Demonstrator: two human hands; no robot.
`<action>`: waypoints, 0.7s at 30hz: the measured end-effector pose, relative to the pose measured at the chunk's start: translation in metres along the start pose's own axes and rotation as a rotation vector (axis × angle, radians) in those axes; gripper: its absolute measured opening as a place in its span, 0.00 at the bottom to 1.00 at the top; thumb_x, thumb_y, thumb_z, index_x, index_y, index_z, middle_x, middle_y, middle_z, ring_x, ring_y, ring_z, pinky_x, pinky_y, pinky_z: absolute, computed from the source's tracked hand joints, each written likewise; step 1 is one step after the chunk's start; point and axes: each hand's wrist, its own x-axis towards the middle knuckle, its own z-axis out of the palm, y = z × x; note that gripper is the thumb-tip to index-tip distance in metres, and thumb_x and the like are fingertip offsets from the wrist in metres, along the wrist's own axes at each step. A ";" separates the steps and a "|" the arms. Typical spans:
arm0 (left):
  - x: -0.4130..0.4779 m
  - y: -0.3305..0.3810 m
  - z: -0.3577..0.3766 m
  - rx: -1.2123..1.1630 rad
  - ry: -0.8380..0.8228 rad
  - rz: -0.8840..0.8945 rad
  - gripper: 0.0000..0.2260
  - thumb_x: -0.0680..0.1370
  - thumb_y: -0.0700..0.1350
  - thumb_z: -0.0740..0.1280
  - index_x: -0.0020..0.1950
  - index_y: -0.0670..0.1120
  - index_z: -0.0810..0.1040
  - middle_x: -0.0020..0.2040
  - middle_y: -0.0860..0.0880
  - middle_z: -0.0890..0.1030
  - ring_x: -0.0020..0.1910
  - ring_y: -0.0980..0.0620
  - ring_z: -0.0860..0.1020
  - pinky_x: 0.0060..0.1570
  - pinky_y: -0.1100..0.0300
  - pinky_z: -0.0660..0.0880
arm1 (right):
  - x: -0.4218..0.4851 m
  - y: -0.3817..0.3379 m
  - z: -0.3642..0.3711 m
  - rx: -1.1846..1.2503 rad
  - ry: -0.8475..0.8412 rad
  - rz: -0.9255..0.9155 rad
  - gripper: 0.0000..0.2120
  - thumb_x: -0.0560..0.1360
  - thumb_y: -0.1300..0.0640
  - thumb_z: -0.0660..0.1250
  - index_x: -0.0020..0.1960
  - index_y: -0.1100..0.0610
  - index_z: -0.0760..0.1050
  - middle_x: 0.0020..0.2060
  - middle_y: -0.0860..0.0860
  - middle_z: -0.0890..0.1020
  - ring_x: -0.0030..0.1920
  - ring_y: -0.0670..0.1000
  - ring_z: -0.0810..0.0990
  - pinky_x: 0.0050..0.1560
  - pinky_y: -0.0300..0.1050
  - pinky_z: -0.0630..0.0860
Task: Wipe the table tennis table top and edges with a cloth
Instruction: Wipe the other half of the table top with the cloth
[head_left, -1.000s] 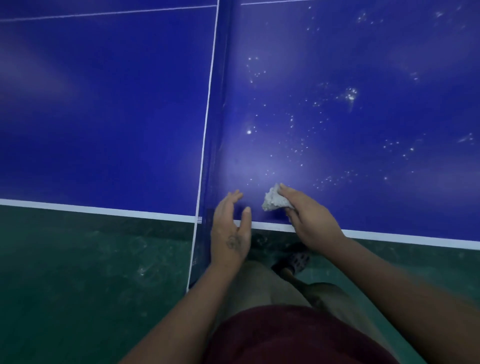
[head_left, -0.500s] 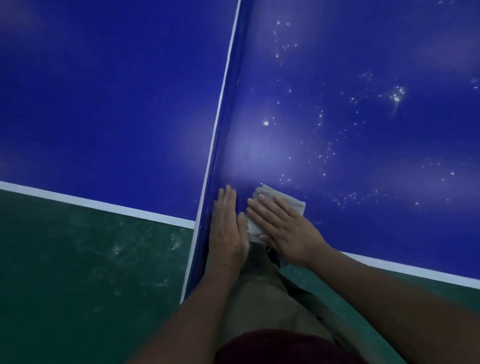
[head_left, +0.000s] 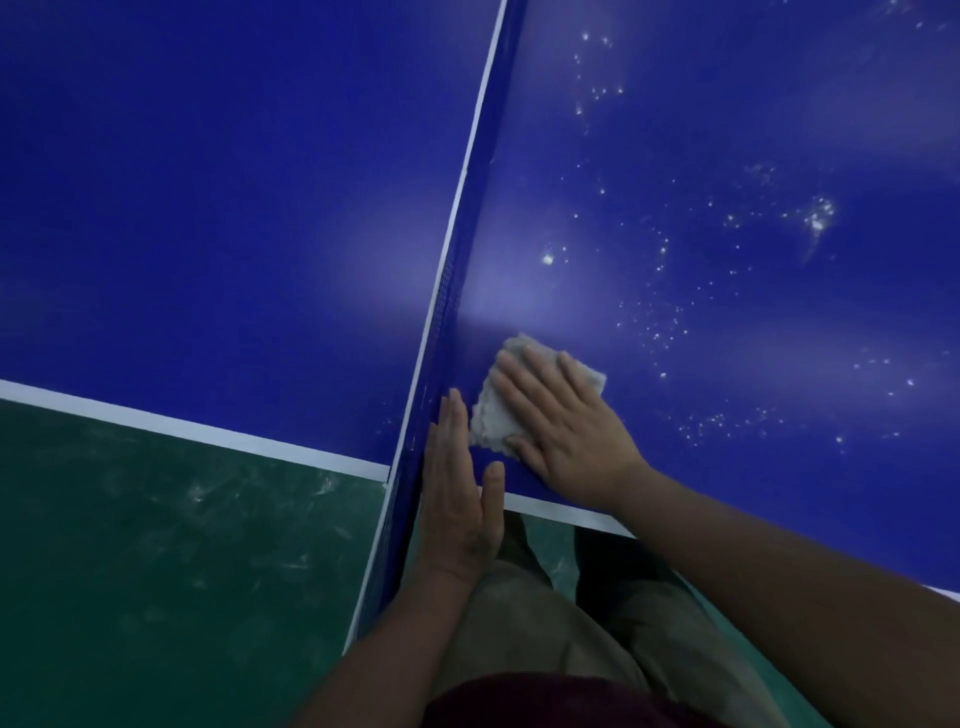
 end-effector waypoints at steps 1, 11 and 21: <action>0.000 0.001 0.000 -0.021 0.001 -0.017 0.32 0.87 0.53 0.55 0.88 0.46 0.48 0.89 0.51 0.50 0.88 0.49 0.52 0.86 0.44 0.52 | 0.007 0.000 -0.001 0.004 0.003 -0.058 0.35 0.89 0.41 0.53 0.87 0.58 0.47 0.87 0.56 0.47 0.87 0.58 0.44 0.85 0.64 0.50; 0.002 0.005 -0.004 0.028 0.036 0.016 0.32 0.88 0.55 0.54 0.88 0.61 0.41 0.90 0.52 0.47 0.88 0.47 0.51 0.85 0.44 0.56 | 0.139 0.081 -0.046 -0.037 0.133 0.049 0.33 0.88 0.41 0.48 0.87 0.57 0.50 0.87 0.58 0.50 0.87 0.59 0.47 0.85 0.62 0.48; 0.062 0.022 0.019 0.091 0.218 0.024 0.29 0.89 0.50 0.57 0.88 0.49 0.51 0.88 0.49 0.55 0.87 0.47 0.56 0.85 0.46 0.58 | 0.094 0.073 -0.025 0.004 0.162 -0.218 0.33 0.89 0.41 0.51 0.87 0.57 0.52 0.86 0.56 0.53 0.87 0.58 0.49 0.85 0.61 0.50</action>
